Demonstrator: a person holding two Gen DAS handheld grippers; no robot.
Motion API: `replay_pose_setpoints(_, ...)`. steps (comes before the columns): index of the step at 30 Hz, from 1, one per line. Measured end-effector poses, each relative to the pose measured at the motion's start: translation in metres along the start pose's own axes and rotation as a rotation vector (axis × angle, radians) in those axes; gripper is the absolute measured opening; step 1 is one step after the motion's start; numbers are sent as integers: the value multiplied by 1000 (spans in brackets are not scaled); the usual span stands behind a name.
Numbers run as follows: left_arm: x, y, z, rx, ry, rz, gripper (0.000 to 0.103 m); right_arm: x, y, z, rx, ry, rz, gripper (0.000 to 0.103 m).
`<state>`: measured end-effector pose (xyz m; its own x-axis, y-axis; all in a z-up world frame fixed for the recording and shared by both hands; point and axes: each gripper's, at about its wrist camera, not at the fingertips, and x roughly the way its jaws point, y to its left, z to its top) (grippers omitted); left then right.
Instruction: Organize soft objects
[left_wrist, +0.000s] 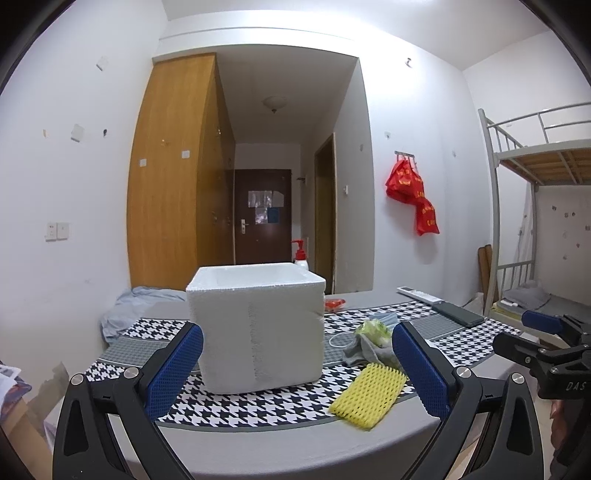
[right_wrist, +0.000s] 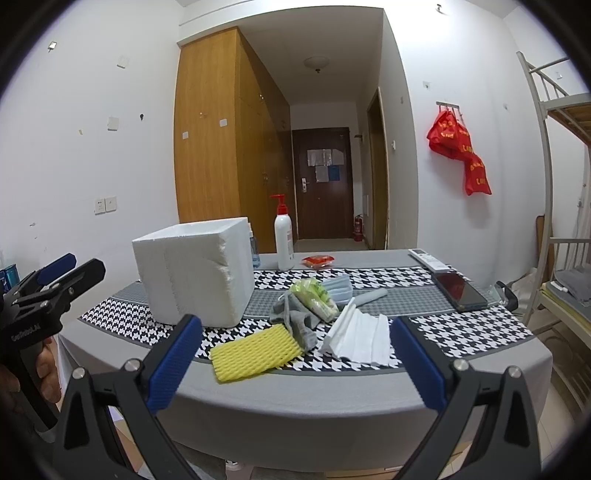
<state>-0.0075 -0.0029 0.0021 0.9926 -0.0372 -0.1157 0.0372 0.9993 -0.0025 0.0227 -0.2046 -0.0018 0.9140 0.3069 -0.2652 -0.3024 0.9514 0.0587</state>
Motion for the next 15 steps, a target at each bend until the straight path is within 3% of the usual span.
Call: replay_pose_setpoints(15,4,2,-1,-16,17,-18,102,3,1,-1,0,2,5,103)
